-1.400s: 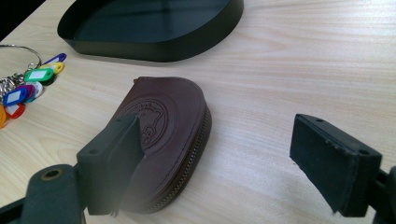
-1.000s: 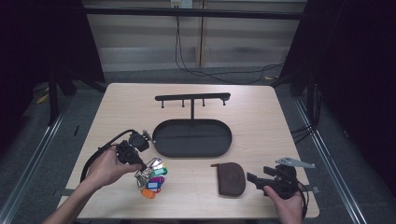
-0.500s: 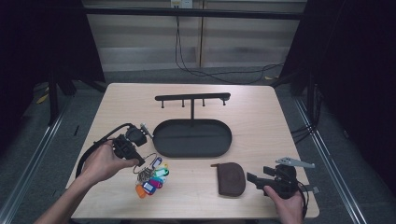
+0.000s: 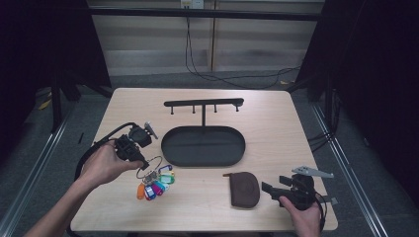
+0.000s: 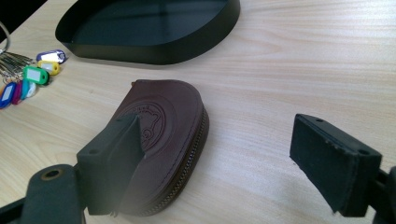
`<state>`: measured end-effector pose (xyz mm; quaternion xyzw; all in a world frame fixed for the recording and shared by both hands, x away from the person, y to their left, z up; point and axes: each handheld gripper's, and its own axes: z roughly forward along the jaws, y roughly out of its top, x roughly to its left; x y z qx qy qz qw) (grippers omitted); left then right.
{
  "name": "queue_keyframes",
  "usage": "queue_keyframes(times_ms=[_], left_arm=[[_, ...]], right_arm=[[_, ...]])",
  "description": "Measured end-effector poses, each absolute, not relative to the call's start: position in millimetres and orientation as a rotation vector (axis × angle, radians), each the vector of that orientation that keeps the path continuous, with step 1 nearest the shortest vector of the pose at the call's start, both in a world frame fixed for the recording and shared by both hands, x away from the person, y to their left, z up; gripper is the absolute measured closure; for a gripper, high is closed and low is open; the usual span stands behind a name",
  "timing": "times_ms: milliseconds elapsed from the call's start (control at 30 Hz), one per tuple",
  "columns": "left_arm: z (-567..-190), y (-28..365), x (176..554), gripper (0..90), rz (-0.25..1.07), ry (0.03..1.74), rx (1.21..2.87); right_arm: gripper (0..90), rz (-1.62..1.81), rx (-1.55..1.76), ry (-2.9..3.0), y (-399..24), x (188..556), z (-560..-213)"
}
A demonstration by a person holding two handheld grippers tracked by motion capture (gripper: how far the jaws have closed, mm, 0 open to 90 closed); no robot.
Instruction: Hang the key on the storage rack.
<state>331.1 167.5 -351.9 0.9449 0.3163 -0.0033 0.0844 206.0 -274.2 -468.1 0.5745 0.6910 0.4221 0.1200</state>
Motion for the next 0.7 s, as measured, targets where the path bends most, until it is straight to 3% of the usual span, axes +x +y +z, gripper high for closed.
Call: queue_keyframes(times_ms=[700], left_arm=[[-310,157,338,87.4,-0.026,0.905,2.845]], right_arm=[[16.7,1.224,1.683,1.99,-276,206,-467]])
